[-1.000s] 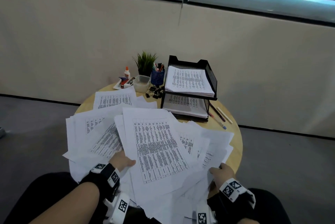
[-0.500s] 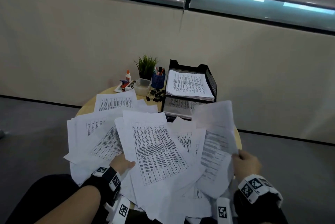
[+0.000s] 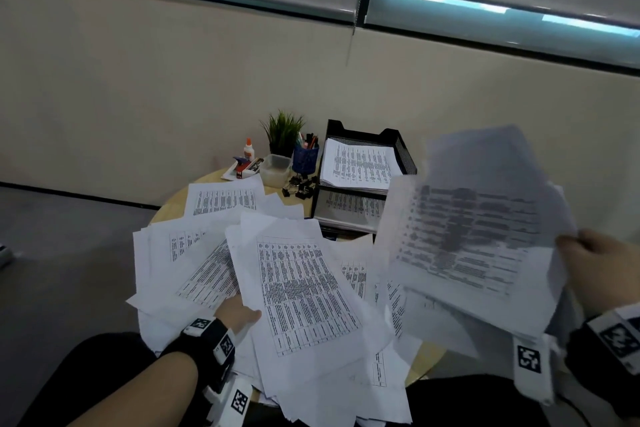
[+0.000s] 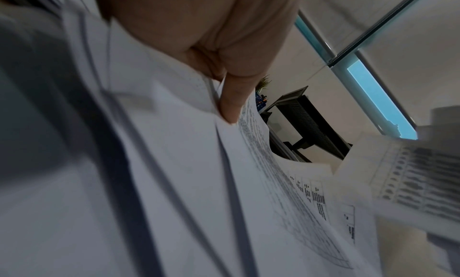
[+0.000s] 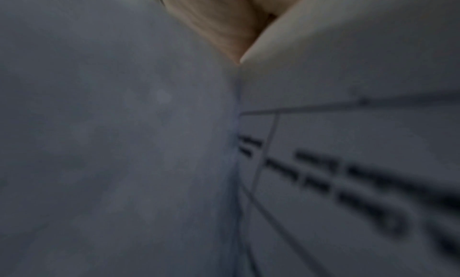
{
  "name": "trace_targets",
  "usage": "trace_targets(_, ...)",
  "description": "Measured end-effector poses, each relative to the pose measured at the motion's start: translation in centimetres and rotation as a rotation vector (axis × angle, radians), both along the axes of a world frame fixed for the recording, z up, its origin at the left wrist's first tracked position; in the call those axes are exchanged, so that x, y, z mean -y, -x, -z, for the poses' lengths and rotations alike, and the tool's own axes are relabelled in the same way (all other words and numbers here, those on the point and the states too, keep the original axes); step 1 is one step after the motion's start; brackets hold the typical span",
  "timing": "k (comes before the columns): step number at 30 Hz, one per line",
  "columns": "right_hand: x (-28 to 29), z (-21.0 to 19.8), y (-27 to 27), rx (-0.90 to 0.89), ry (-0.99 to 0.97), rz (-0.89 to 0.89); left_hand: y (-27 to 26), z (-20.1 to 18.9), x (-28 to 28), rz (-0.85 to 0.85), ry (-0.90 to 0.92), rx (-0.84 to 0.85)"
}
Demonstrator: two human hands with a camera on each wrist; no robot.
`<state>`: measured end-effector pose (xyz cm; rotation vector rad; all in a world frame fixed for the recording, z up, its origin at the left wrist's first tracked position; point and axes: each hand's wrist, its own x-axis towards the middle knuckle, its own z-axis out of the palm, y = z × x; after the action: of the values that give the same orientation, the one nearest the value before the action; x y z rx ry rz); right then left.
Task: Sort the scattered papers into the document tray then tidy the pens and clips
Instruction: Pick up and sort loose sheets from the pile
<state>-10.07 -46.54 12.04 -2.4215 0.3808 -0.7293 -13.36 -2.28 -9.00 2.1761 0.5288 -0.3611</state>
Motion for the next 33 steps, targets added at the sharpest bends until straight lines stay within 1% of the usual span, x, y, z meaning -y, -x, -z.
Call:
trace_targets(2,0.0,-0.9,-0.1,0.022,-0.043,-0.02,0.1,-0.1,0.1,0.002,-0.008,-0.008)
trace_targets(4,-0.4,-0.7,-0.1,0.062,-0.1,-0.035,0.2,-0.2,0.1,0.0,-0.009,-0.019)
trace_targets(7,-1.3,0.6,0.4,0.079,-0.208,-0.054,0.1,-0.4,0.2,-0.004,-0.017,-0.028)
trace_targets(9,-1.9,1.8,0.6,0.07,-0.329,-0.066,0.1,-0.5,0.3,-0.007,-0.015,-0.033)
trace_targets(12,-3.5,5.0,0.5,0.016,-0.515,-0.088,0.2,-0.4,0.3,-0.037,-0.006,-0.055)
trace_targets(16,-6.6,11.6,0.5,-0.141,-0.703,-0.064,0.0,-0.1,0.3,-0.109,0.075,-0.054)
trace_targets(17,-7.4,13.0,0.7,-0.185,-0.734,-0.062,0.1,-0.1,0.4,-0.129,0.102,-0.04)
trace_targets(20,-9.2,16.1,1.1,-0.28,-0.823,-0.064,0.1,-0.2,0.6,-0.26,0.244,-0.042)
trace_targets(22,-10.2,18.0,1.2,-0.331,-0.851,-0.067,0.4,-0.2,0.6,-0.364,0.411,-0.012)
trace_targets(23,-10.7,19.0,1.1,-0.348,-0.862,-0.069,0.2,0.2,0.5,-0.379,0.484,0.014)
trace_targets(26,-11.7,21.3,1.1,-0.432,-0.861,-0.056,-0.2,2.3,-0.3,-0.322,0.557,0.048)
trace_targets(27,-11.9,21.7,1.1,-0.467,-0.847,-0.065,0.0,2.2,-0.1,-0.307,0.575,0.049)
trace_targets(29,-12.1,22.3,1.2,-0.538,-0.834,-0.094,0.7,1.6,0.2,-0.261,0.557,0.07)
trace_targets(31,-11.8,22.8,1.0,-0.607,-0.797,-0.126,0.9,1.3,0.5,-0.218,0.45,0.079)
trace_targets(33,-11.5,22.5,0.9,-0.649,-0.726,-0.126,0.9,1.0,0.5,-0.183,0.33,0.056)
